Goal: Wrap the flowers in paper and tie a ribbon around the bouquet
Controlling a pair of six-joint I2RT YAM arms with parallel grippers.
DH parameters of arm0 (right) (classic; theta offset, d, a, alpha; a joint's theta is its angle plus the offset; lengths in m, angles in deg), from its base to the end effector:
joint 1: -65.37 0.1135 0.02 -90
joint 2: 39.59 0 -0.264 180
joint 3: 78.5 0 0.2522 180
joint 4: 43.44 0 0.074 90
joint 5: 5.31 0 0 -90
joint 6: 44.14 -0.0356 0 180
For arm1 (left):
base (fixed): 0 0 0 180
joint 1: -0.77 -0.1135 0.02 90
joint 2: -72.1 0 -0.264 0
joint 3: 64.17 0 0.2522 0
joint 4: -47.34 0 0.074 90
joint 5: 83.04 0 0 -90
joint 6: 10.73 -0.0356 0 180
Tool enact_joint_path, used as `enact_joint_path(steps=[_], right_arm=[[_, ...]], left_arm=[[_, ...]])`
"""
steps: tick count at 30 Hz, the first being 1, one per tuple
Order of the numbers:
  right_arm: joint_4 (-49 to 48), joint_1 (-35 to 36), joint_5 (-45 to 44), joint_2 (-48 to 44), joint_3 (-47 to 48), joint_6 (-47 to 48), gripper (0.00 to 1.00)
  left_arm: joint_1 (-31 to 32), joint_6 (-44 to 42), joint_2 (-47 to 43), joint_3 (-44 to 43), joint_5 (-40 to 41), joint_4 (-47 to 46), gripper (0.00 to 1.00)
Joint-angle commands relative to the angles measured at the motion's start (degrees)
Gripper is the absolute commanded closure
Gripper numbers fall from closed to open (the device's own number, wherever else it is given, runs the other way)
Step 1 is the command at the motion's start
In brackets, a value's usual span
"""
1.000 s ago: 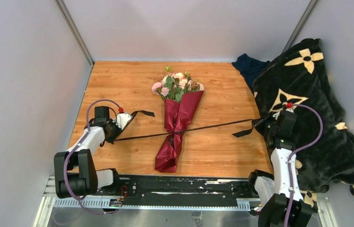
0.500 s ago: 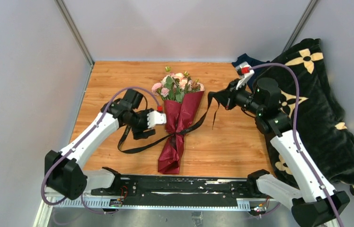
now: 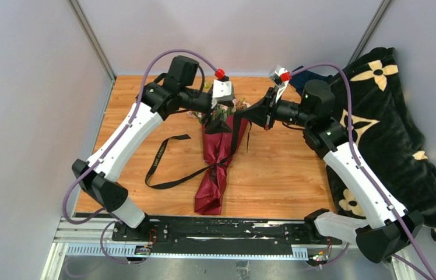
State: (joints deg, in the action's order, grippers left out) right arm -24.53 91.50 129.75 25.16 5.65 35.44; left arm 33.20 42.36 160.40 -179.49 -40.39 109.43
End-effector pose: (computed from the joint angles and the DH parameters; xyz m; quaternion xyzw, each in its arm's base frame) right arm 0.2083 0.1303 0.4369 -0.3584 0.6071 0.4619 0.5382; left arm 0.2536 -0.1922 0.4356 0.6146 0.5630 -0.3395 0.4360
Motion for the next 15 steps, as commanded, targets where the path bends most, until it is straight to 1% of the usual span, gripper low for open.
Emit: enact_joint_path(steps=[1,3,5,6,11,12,13,14,15], right_arm=[[-2.77,0.59,2.92,0.04,0.37,1.52,1.0],[-1.99,0.59,2.96,0.43,0.85,2.39,1.0],[-2.36,0.59,3.92,0.58,0.93,3.09,1.0],[-2.84,0.5,4.36,0.68,0.95,3.2,1.0],[-3.46,0.14,5.47,1.25,1.67,3.32,1.0],[-3.48,-0.12,5.29,1.18,1.64,3.3,1.0],[-3.48,-0.51,5.15,1.1,1.49,3.3,1.0],[-3.49,-0.88,5.13,0.88,1.22,3.3,1.0],[-3.45,-1.44,4.94,0.57,0.9,3.3,1.0]], left_arm=[[1.61,2.19,4.94,-2.0,-6.78,0.71,0.07],[2.16,1.71,5.48,-1.57,-8.37,0.73,0.07],[2.93,1.69,6.03,-1.64,-7.81,0.73,0.08],[3.25,2.1,6.47,-1.93,-7.38,0.64,0.1],[3.66,4.01,7.24,-2.73,-10.26,0.63,0.55],[3.57,3.9,6.92,-2.44,-10.89,0.6,0.68],[3.61,3.79,6.57,-2.22,-11.29,0.55,0.86],[3.61,3.94,6.26,-2.16,-11.05,0.58,0.99],[3.61,4.32,6.06,-2.29,-10.31,0.63,1.0]])
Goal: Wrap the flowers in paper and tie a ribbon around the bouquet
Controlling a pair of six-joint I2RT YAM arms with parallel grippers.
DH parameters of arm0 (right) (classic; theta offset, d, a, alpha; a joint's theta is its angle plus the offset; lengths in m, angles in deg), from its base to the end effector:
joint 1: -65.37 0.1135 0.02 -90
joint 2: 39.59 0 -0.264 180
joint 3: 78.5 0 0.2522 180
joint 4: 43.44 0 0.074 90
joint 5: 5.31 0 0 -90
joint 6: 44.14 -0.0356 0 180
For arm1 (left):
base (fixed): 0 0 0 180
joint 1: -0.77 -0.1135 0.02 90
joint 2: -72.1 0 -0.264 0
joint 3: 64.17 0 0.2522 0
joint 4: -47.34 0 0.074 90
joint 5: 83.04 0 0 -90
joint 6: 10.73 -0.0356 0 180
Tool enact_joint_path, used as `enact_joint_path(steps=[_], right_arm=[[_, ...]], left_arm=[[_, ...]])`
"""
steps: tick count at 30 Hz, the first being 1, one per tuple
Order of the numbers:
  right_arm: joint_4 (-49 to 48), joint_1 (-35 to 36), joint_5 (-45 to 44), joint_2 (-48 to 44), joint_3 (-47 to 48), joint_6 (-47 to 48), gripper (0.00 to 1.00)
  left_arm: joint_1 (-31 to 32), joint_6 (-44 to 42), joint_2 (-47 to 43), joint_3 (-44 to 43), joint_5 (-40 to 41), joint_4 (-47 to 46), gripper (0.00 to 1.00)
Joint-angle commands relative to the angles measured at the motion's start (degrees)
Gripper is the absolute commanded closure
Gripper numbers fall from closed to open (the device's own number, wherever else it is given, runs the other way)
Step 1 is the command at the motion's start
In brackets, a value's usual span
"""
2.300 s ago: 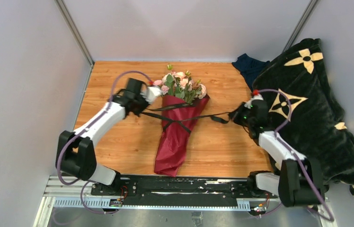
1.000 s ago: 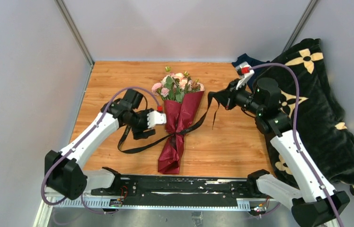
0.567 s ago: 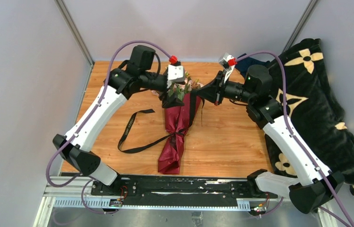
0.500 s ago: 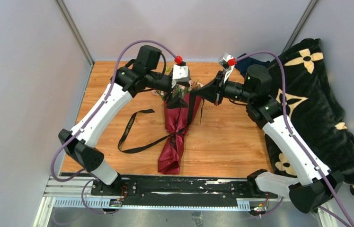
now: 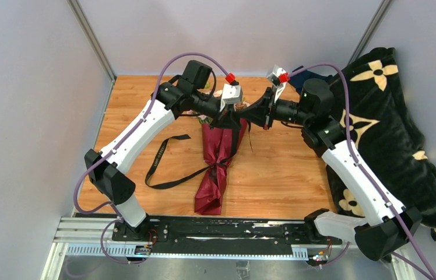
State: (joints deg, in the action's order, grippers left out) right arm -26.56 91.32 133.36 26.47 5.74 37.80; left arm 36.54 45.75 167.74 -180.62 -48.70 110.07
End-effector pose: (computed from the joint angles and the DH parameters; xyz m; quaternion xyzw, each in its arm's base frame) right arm 0.2131 0.1334 0.4357 -0.3901 0.5834 0.4660 0.5388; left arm 0.2682 -0.2294 0.4030 0.6156 0.5563 -0.4333 0.3518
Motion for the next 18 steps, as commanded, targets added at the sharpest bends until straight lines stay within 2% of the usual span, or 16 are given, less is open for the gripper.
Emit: enact_joint_path(steps=[1,2,3,4,6,9,11,13,16,18], right_arm=[[-1.13,-1.92,0.92,-1.13,0.54,0.94,0.98],[-0.34,-2.55,-0.28,-1.76,0.01,1.11,0.93],[0.66,-3.37,-2.09,-2.68,-0.76,1.45,0.71],[2.06,-4.28,-4.61,-3.73,-1.94,2.11,0.56],[5.21,-5.19,-14.61,-7.0,-7.74,4.86,0.39],[4.07,-5.13,-15.89,-9.84,-16.14,4.81,0.38],[-1.78,-4.12,-10.16,-10.48,-23.07,1.76,0.4],[-11.66,-0.49,-7.72,-11.09,-28.39,0.01,0.4],[-26.22,6.68,-14.66,-11.29,-35.43,-1.9,0.39],[-33.7,8.1,-20.39,-8.92,-37.68,-4.63,0.39]], left_arm=[[0.27,1.62,-1.47,-1.36,-0.04,-0.01,1.0],[0.27,2.21,-1.58,-1.66,2.02,-0.02,1.0],[0.27,3.44,-1.59,-2.21,3.89,0.0,1.0],[0.27,4.31,-1.51,-2.71,6.16,-0.16,1.0],[0.26,7.62,-1.78,-2.92,10.52,-1.83,1.0],[0.18,8.46,-3.01,-1.66,11.91,-3.76,1.0],[0.18,9.49,-3.23,-1.16,12.67,-5.09,1.0],[0.18,10.5,-2.86,-1.17,13.97,-5.56,1.0],[0.18,11.16,-2.49,-0.78,14.9,-5.81,1.0],[0.18,11.33,-2.39,-0.79,14.79,-5.82,1.0]])
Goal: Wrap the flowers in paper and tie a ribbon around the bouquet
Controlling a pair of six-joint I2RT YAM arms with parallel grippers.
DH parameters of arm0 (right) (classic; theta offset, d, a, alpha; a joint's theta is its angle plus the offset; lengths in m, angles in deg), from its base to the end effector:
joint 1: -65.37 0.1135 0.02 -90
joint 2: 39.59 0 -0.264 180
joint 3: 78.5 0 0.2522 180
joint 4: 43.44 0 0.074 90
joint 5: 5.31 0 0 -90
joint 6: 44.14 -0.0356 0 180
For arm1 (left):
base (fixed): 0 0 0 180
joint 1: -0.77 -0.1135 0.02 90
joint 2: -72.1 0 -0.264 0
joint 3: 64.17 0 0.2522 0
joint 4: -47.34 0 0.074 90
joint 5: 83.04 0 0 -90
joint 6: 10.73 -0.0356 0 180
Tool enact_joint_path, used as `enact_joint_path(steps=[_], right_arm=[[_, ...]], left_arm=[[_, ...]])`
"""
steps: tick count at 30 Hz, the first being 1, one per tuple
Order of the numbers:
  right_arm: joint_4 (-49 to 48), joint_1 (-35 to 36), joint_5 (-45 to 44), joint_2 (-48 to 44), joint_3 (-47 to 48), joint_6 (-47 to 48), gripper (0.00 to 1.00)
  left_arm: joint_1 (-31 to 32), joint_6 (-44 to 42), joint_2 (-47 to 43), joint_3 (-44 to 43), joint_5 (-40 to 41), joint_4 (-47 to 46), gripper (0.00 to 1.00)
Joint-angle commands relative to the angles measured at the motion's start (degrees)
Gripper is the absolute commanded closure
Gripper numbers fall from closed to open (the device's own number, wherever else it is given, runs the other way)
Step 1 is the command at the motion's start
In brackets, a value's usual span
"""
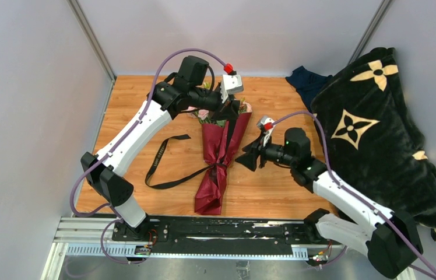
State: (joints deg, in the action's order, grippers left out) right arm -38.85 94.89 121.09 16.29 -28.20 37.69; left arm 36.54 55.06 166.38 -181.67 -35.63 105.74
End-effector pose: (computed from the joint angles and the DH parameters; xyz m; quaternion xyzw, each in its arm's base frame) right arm 0.1845 0.1287 0.2894 -0.3319 0.6789 0.4236 0.4995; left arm 0.2726 -0.2261 0.4185 0.5582 0.6328 -0.3640 0.3943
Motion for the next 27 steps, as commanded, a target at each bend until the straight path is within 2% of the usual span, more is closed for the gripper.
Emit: enact_joint_path(steps=[1,8,15,16,17,19,20,21,22,23,24,27], right_arm=[[-23.71,4.51,-9.36,2.88,-3.53,-5.74,0.39],[-30.71,5.56,-16.21,14.15,1.17,-7.67,0.44],[-32.45,6.39,-14.74,19.0,4.82,-9.7,0.48],[-32.73,6.38,-15.13,19.88,5.31,-10.27,0.54],[-32.86,6.37,-15.46,20.6,5.83,-10.95,0.64],[-32.54,6.29,-16.26,22.04,7.18,-12.09,0.94],[-32.31,6.33,-16.66,22.49,8.02,-12.6,1.0],[-32.09,6.25,-17.13,22.83,8.52,-12.92,1.0],[-31.84,6.21,-17.61,22.9,8.85,-13.2,1.0],[-31.65,6.06,-17.97,22.77,8.93,-13.4,1.0],[-31.66,5.81,-18.03,22.47,8.73,-13.64,1.0],[-31.74,4.96,-17.54,21.23,8.13,-14.35,1.0]], left_arm=[[0.18,2.1,-1.05,0.05,1.8,-1.49,1.0],[0.18,3.44,-0.53,-0.05,2.37,-1.66,1.0],[0.19,4.08,0.43,-1.07,3.8,-1.75,1.0],[0.18,4.22,0.6,-1.23,3.74,-1.77,1.0],[0.18,4.46,0.76,-1.39,4.19,-1.88,1.0],[0.18,5.43,1.01,-2.41,6.89,-1.33,1.0],[0.18,4.95,1.19,-3.14,8.4,-0.19,0.97],[0.18,4.29,1.25,-3.92,9.08,1.49,0.9],[0.18,3.42,1.14,-4.66,9.9,3.65,0.65],[0.13,1.88,0.86,-5.35,11.12,6.78,0.44],[0.03,-0.1,0.21,-5.76,12.72,10.29,0.32],[-1.94,-9.16,-6.43,-0.6,19.29,19.05,0.18]])
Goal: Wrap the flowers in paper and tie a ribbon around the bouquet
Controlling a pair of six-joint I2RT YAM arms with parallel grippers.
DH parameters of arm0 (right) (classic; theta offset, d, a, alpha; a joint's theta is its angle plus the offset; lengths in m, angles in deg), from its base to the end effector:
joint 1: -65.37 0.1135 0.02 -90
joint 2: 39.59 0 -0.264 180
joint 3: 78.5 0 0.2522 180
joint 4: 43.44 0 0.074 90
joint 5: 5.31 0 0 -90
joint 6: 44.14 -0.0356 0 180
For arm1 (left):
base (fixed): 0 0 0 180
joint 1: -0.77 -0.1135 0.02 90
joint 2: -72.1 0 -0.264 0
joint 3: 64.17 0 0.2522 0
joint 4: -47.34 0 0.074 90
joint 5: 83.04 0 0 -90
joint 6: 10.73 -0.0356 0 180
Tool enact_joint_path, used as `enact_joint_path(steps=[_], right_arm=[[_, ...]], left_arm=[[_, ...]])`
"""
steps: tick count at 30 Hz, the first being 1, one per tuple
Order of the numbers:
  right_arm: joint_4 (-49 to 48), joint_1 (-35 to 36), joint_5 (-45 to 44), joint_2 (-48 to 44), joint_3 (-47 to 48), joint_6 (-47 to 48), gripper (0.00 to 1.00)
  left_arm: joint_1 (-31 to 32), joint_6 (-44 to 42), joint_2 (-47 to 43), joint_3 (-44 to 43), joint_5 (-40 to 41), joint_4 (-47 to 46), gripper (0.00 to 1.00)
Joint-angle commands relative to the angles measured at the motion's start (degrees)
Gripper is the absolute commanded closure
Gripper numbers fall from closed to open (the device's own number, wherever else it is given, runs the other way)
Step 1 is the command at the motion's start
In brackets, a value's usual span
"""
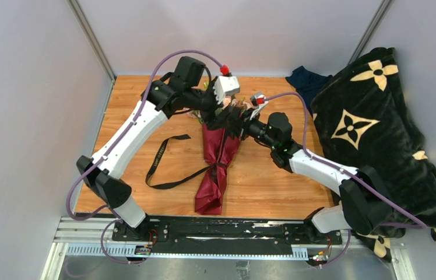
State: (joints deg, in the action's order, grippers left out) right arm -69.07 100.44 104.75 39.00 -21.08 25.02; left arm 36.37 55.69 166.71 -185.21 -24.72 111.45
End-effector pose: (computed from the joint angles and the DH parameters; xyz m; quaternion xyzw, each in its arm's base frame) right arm 0.2468 0.1882 0.2896 -0.2097 0.6477 0.4433 0.5831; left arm 0.2734 -0.2187 0.4252 0.5310 0.6914 -0.2881 0.3962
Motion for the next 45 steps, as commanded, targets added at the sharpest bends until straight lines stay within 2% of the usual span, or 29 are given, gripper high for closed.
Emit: enact_joint_path(steps=[1,4,5,7,9,12,15,18,21,23,26,32,36,41,43,45], right_arm=[[-1.1,-0.62,-0.71,-1.99,1.1,-1.36,1.0],[1.23,-0.62,2.05,-2.91,2.04,-0.33,1.0],[2.15,-0.62,2.67,-3.03,2.27,0.1,1.0],[3.27,-0.64,3.61,-3.09,2.26,0.86,1.0],[4.24,-0.67,3.59,-3.03,2.03,1.14,1.0],[5.02,-0.74,4.67,-2.22,2.36,1.42,1.0],[5.03,-0.71,6.03,-1.18,3.23,0.59,1.0],[3.84,-0.71,6.53,-0.79,3.05,0.0,1.0],[1.95,-1.7,6.07,-1.38,1.74,-2.14,1.0],[5.25,-3.13,4.81,-2.14,3.11,-4.72,1.0],[10.2,-4.41,3.99,-3.86,4.74,-5.35,1.0],[6.43,-5.04,3.15,-3.9,1.76,-7.02,1.0],[3.58,-8.71,5.57,-3.77,0.14,-11.15,1.0],[1.74,-12.1,9.11,-2.17,0.0,-14.66,1.0],[0.81,-12.18,9.12,-1.87,-0.42,-15.05,1.0],[-0.28,-12.32,8.85,-1.81,-1.11,-15.76,1.0]], left_arm=[[-3.03,-13.04,-9.74,7.44,10.5,14.64,0.15],[-4.18,-27.09,-19.39,27.55,19.98,16.03,0.12],[-3.73,-33.27,-22.02,34.16,24.62,15.94,0.13],[-3.57,-39.18,-25.4,44.57,27.17,15.96,0.19],[-3.52,-43.85,-26.3,51.18,26.21,15.89,0.24],[-3.48,-43.96,-24.24,56.38,26.04,11.45,0.22],[-3.44,-41.34,-19.39,58.51,27.78,3.46,0.14],[-3.47,-36.45,-12.15,55.93,26.89,-2.99,0.11],[-3.48,-30.03,-6.81,52.25,22.17,-5.58,0.1],[-3.51,-25.21,-5.64,51.63,18.9,-8.57,0.1],[-2.67,-20.72,-3.02,49.19,11.1,-8.7,0.11],[0.26,-16.91,6.36,46.61,10.51,-8.86,0.16],[0.97,-16.97,7.42,46.53,9.86,-9.12,0.19],[1.48,-15.37,7.25,45.02,4.69,-8.27,0.18],[3.07,-15.19,6.96,44.97,5.5,-8.57,0.17],[6.2,-11.74,7.34,45.75,10.99,-11.59,0.19]])
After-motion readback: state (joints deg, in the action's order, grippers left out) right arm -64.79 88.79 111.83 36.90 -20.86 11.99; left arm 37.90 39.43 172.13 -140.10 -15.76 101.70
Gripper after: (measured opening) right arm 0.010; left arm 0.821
